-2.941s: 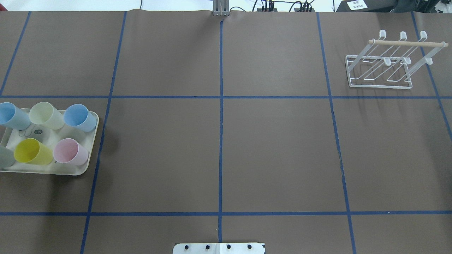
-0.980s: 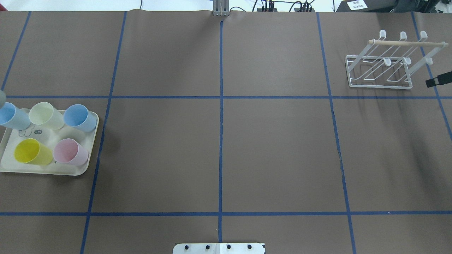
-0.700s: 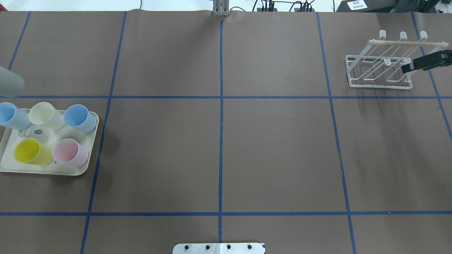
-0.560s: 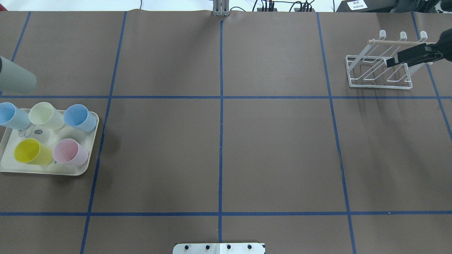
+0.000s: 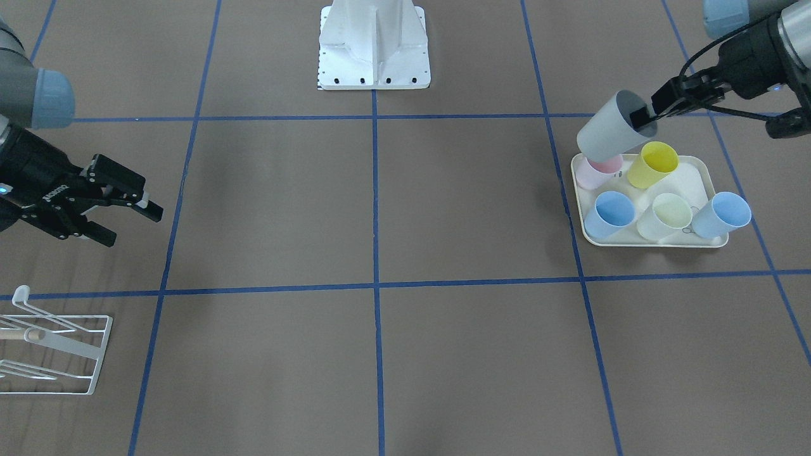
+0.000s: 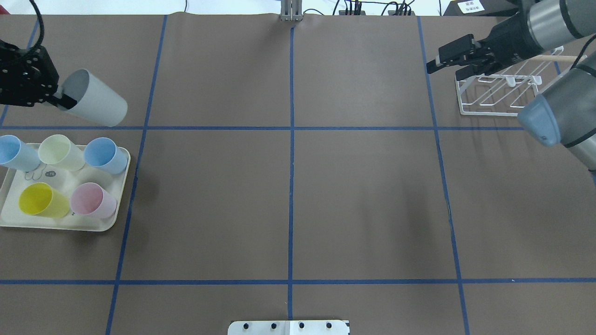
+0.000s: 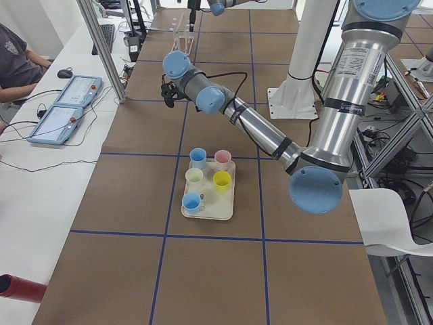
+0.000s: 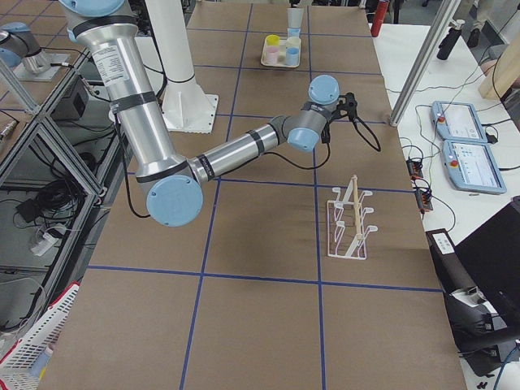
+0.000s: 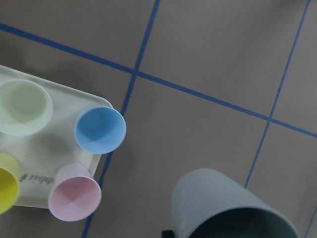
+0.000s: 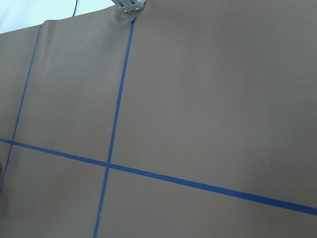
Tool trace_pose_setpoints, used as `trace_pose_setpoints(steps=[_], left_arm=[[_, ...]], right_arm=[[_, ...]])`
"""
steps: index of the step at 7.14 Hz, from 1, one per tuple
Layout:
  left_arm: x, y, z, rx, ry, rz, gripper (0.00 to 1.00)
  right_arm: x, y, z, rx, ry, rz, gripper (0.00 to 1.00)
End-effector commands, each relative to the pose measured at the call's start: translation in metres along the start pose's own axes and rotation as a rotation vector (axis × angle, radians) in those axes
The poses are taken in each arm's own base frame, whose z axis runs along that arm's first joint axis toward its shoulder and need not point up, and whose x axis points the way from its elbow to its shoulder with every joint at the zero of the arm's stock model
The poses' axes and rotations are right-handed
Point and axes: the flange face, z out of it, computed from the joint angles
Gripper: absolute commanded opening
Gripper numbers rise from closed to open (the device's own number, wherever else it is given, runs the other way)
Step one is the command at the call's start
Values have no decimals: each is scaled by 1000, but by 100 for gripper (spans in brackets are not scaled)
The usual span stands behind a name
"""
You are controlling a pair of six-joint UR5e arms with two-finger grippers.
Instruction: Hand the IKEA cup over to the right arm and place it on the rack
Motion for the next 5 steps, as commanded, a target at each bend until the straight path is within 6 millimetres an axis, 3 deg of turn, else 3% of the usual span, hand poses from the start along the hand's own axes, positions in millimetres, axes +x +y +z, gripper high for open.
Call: trace_pose_setpoints(steps=[1,4,5], left_arm=[[49,6,38,-63,-7,37,0],[102,6,49,-81,3,-69,0],[126,-8,53,-79,8,-80,0]], right_arm=[[-53,23,29,11,-28,17,98],[-94,42,47,58,-115,66,97],[-112,59,64,144,-204,138,97]])
